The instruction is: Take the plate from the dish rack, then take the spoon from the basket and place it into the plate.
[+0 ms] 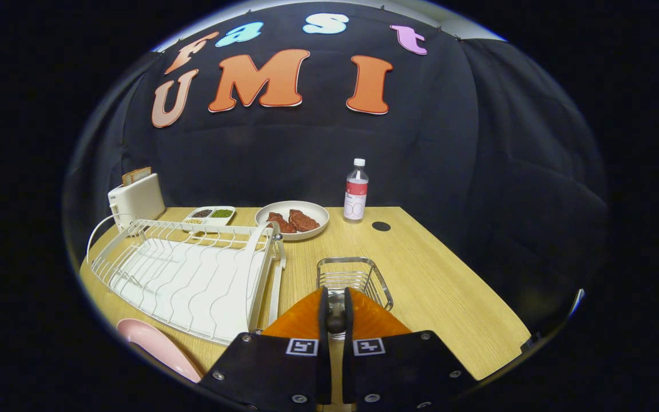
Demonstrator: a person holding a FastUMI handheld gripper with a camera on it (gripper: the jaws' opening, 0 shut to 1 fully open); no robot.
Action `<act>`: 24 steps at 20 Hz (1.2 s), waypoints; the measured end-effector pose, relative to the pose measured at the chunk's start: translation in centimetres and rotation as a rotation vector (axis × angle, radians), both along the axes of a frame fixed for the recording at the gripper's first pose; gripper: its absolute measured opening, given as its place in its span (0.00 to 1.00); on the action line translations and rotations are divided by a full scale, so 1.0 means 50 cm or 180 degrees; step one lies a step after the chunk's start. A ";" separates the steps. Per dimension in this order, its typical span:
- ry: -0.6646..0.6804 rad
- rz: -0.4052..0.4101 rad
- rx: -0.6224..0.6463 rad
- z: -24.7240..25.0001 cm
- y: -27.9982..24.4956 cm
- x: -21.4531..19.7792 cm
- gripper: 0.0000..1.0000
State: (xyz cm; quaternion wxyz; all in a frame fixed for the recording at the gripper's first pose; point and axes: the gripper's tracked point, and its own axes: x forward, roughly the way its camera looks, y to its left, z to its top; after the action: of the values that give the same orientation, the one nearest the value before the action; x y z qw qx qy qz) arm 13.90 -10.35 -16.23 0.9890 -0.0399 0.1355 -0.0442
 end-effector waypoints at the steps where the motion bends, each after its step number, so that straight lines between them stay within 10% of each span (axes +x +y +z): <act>1: -0.0005 -0.0016 0.0049 0.002 -0.002 0.001 0.07; 24: -0.0430 -0.0078 -0.0089 0.148 0.007 -0.058 0.06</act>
State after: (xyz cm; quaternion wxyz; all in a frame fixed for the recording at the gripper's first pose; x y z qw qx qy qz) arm 10.99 -9.98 -8.81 0.9946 -0.0489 0.0683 -0.0608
